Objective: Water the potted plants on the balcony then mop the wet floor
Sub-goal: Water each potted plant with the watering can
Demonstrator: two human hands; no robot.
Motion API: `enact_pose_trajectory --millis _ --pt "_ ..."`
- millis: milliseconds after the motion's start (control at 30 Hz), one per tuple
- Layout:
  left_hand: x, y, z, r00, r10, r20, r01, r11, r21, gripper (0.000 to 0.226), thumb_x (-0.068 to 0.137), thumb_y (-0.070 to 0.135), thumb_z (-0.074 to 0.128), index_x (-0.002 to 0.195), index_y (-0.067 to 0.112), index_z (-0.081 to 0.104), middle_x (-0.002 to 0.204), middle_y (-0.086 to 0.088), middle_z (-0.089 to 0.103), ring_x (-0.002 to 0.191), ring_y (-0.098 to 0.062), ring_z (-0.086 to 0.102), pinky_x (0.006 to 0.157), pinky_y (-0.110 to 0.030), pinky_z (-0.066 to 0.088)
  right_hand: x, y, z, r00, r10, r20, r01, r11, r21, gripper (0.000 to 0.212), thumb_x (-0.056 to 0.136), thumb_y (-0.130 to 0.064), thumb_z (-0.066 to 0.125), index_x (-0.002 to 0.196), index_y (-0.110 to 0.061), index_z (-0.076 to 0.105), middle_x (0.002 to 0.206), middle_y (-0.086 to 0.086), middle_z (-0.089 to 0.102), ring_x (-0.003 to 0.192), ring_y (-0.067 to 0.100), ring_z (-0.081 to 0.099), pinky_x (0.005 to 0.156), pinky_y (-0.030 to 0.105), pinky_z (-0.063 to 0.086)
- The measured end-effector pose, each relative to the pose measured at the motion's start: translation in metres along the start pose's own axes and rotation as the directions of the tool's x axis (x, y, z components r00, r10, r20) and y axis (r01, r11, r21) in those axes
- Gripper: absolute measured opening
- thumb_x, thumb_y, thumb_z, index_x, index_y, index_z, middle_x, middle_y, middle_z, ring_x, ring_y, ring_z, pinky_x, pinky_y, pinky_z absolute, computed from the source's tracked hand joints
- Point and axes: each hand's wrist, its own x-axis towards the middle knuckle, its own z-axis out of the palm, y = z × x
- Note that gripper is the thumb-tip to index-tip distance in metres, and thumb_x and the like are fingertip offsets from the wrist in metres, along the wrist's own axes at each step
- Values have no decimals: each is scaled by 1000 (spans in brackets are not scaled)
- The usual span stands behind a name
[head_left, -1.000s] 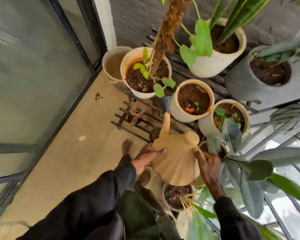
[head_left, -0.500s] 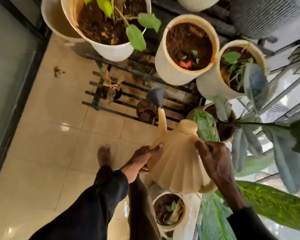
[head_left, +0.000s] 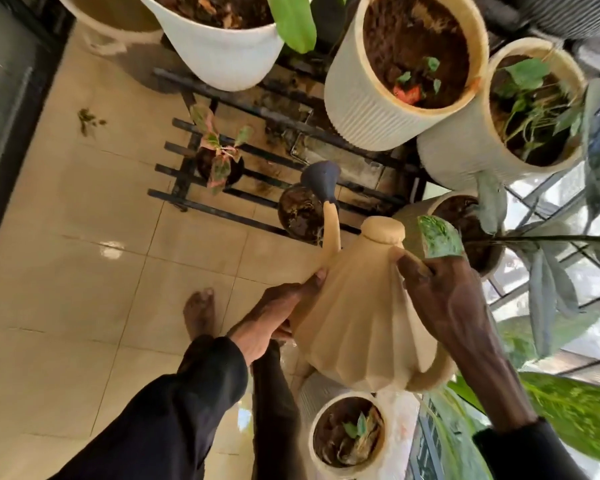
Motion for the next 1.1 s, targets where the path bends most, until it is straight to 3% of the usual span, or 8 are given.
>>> enact_pose_trajectory --millis 133,233,300,433,567,733,933,1100 --pt "9 4 -10 1000 8 -22 -9 1000 -23 95 62 82 55 135 21 54 95 7 60 88 -16 62 74 -32 54 7 -17 0 999 -14 43 12 999 35 55 102 -49 60 76 0 64 66 12 61 54 25 50 38 20 34" --pt "12 6 -16 1000 4 -15 -4 999 -34 90 67 79 56 134 19 53 91 7 58 85 -16 61 76 -35 54 15 -25 4 997 34 65 -36 999 16 57 100 -57 58 82 -4 68 78 15 68 67 32 64 47 29 41" --pt "14 7 -19 1000 -5 -26 4 999 -36 74 75 76 57 126 23 54 89 6 58 83 -16 61 78 -36 55 18 -31 4 993 85 78 -87 996 19 57 100 -58 59 85 -4 69 80 16 68 72 34 67 54 31 45" --pt "16 8 -21 1000 -12 -26 12 1000 -19 59 80 74 58 111 24 50 90 4 59 82 -17 62 74 -34 55 21 -36 4 990 110 92 -110 994 -13 59 100 -60 58 86 -4 69 71 18 67 65 40 68 57 43 59" --pt "18 5 -21 999 -6 -36 6 1000 -10 54 83 71 58 107 24 50 87 4 59 79 -15 63 68 -31 54 22 -39 4 986 134 97 -131 991 -30 62 101 -58 58 83 0 70 68 23 67 64 44 68 61 49 61" --pt "19 3 -20 999 -6 -47 5 1000 -21 56 83 71 58 112 24 49 88 3 61 78 -16 63 63 -29 52 24 -37 5 980 166 109 -164 986 -31 61 100 -62 57 87 -4 69 74 14 67 62 33 66 61 37 56" --pt "20 1 -18 999 3 -41 -5 1000 -29 61 81 73 56 116 24 50 91 2 61 82 -17 64 71 -32 55 27 -38 4 982 139 127 -135 990 -34 62 101 -58 57 84 0 69 76 23 68 60 37 65 62 48 59" --pt "20 1 -16 998 2 -61 -4 999 -37 80 82 72 58 137 15 52 90 2 61 79 -16 65 63 -29 52 25 -36 2 988 95 119 -91 995 -42 61 102 -55 57 81 1 69 70 25 67 61 44 67 62 49 60"
